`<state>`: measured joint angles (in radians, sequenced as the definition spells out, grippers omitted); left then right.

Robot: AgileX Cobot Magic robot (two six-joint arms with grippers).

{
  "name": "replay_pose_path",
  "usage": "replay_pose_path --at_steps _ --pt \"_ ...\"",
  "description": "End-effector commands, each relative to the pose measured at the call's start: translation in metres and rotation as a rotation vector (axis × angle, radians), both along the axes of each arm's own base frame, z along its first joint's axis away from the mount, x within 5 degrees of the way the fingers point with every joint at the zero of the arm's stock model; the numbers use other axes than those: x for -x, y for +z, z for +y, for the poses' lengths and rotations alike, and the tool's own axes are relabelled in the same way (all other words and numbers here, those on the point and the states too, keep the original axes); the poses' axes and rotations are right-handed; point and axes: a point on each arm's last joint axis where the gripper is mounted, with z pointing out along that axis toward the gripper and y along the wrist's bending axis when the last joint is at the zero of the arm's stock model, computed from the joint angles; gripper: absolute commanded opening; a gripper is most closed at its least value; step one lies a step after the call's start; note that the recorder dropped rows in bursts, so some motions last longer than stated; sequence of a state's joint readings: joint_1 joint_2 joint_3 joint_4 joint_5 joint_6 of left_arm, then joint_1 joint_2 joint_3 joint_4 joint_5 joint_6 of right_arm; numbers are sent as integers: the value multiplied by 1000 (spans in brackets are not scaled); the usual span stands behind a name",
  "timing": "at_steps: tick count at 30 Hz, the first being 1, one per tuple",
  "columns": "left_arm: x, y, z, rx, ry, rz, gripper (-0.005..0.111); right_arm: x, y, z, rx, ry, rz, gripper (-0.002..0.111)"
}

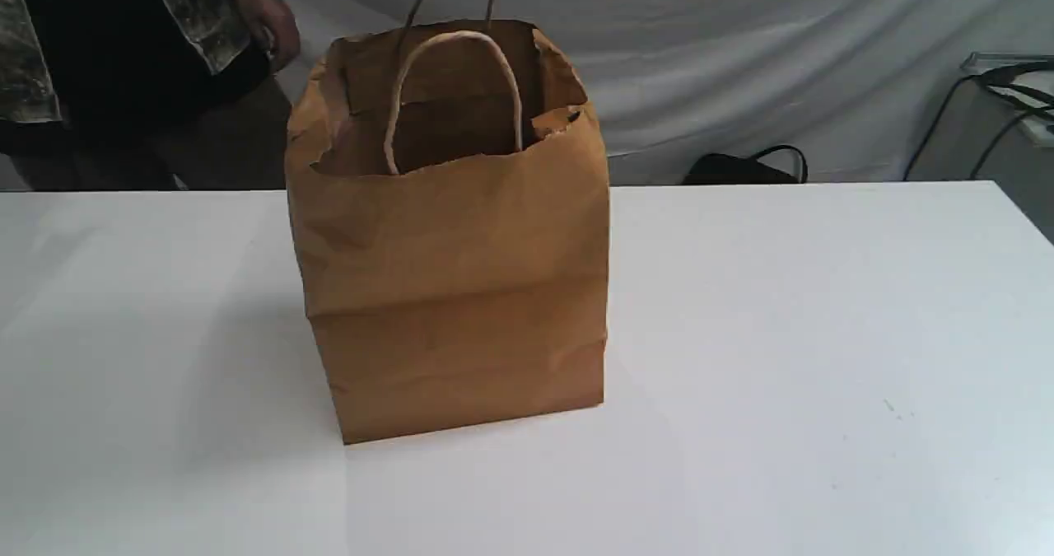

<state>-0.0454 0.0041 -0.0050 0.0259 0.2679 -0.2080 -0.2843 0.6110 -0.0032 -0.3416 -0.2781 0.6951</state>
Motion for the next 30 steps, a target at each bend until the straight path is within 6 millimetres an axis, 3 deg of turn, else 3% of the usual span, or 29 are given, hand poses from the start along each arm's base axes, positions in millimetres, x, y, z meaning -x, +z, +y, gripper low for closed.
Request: replay_pose_path --at_steps 1,19,30 --pt "0 -1 0 4 -7 -1 0 1 -1 -1 -3 -8 2 0" --pt "0 -1 0 4 -7 -1 0 0 1 0 59 13 -5 0" --pt "0 -1 0 4 -7 -1 0 9 -3 5 -50 6 35 0"
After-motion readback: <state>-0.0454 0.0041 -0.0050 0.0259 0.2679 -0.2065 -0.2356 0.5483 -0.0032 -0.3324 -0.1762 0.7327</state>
